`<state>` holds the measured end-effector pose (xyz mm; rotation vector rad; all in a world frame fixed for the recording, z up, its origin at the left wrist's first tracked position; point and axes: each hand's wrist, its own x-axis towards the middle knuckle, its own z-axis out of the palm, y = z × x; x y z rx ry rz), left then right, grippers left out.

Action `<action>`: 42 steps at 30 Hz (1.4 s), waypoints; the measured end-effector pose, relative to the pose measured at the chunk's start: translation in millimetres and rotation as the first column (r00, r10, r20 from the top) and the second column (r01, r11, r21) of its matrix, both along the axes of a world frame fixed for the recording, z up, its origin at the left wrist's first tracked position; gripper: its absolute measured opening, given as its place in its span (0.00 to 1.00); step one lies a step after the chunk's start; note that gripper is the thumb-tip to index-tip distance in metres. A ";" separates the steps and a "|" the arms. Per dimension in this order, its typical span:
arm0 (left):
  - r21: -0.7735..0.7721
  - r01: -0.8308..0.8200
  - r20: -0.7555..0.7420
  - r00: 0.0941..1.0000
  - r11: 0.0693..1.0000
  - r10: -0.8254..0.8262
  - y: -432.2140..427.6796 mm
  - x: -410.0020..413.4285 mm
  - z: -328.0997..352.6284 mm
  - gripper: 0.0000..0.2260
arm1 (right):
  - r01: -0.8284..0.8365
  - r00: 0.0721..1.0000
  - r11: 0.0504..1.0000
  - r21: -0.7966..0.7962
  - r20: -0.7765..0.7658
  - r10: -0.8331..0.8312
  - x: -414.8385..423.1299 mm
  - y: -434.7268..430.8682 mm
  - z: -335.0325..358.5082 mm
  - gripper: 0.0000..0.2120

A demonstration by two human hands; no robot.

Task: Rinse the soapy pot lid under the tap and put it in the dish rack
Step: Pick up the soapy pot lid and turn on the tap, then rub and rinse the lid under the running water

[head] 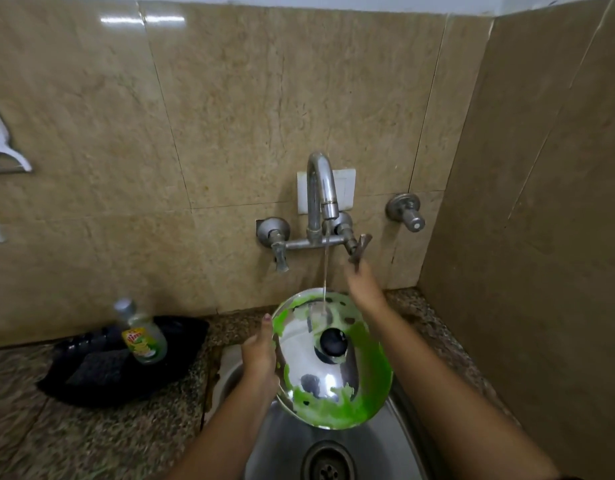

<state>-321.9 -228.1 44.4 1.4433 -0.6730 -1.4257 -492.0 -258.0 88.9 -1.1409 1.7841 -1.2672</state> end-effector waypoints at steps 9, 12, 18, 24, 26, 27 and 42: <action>-0.006 0.000 -0.001 1.000 1.000 0.000 -7.5 -5.4 0.3 0.17 | -0.316 0.350 0.884 0.343 -0.824 0.445 62.7 47.0 -35.7 0.34; -0.020 0.003 -0.018 1.000 1.000 -0.004 -7.4 -3.0 0.9 0.15 | -0.453 0.219 0.821 0.348 -0.849 0.481 66.2 55.7 -37.2 0.33; -0.025 0.001 -0.050 0.999 1.000 -0.002 -5.6 -6.2 7.3 0.16 | -0.236 0.445 0.937 0.259 -0.828 0.341 56.9 51.2 -30.6 0.32; -0.047 -0.003 0.008 1.000 0.999 0.003 -5.8 -6.0 4.2 0.19 | -0.265 0.572 0.946 0.185 -0.760 0.308 38.1 36.7 -32.2 0.29; -0.062 -0.014 0.021 1.000 0.998 0.015 -4.5 -7.5 1.7 0.18 | -0.238 0.568 0.952 0.192 -0.768 0.296 38.1 39.1 -34.6 0.31; -0.061 -0.016 0.021 1.000 0.998 0.017 -4.4 -7.6 1.1 0.18 | -0.309 0.478 0.927 0.213 -0.808 0.344 44.4 43.0 -35.4 0.31; -0.042 0.302 -0.213 0.929 0.952 -0.304 1.0 6.7 1.8 0.19 | -0.225 0.950 0.968 -0.113 -0.244 0.193 -9.5 10.5 -20.0 0.06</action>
